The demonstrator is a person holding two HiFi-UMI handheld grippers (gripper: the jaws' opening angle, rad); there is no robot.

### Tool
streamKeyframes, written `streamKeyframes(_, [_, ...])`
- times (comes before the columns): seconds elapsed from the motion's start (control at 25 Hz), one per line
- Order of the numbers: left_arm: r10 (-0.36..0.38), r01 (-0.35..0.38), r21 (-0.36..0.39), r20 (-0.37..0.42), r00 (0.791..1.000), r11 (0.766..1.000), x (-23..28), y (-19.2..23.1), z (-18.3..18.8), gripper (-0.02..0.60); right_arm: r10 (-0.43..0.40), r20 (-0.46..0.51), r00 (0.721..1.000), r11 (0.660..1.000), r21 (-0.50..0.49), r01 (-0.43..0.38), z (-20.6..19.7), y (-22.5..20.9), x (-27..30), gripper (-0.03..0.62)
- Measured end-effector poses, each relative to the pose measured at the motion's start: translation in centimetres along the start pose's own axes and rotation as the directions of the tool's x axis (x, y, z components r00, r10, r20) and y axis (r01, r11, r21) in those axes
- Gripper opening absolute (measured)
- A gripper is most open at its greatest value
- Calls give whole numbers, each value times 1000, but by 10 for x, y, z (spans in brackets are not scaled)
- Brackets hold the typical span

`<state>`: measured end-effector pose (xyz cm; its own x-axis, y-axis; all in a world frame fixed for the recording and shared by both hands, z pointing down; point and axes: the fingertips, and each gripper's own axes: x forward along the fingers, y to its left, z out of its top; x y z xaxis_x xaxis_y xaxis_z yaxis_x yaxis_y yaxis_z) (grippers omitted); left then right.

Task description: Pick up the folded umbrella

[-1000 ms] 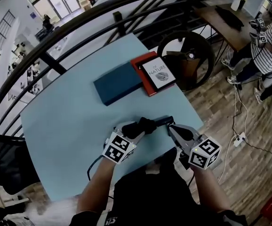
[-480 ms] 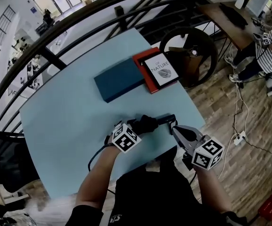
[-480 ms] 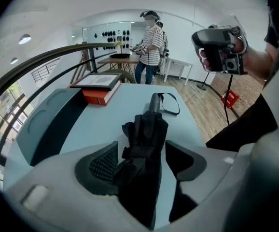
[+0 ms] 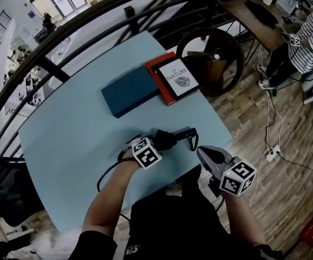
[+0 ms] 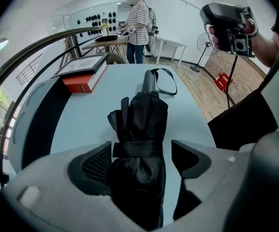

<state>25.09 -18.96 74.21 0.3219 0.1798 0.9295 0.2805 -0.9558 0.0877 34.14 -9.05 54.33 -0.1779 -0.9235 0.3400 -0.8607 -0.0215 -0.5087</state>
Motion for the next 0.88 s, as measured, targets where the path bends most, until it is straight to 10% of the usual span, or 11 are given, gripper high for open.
streamKeyframes(0.88, [-21, 42, 78, -257, 966, 996, 27, 5, -2, 394, 23, -10, 1000, 999, 50, -23, -8, -27, -24, 2])
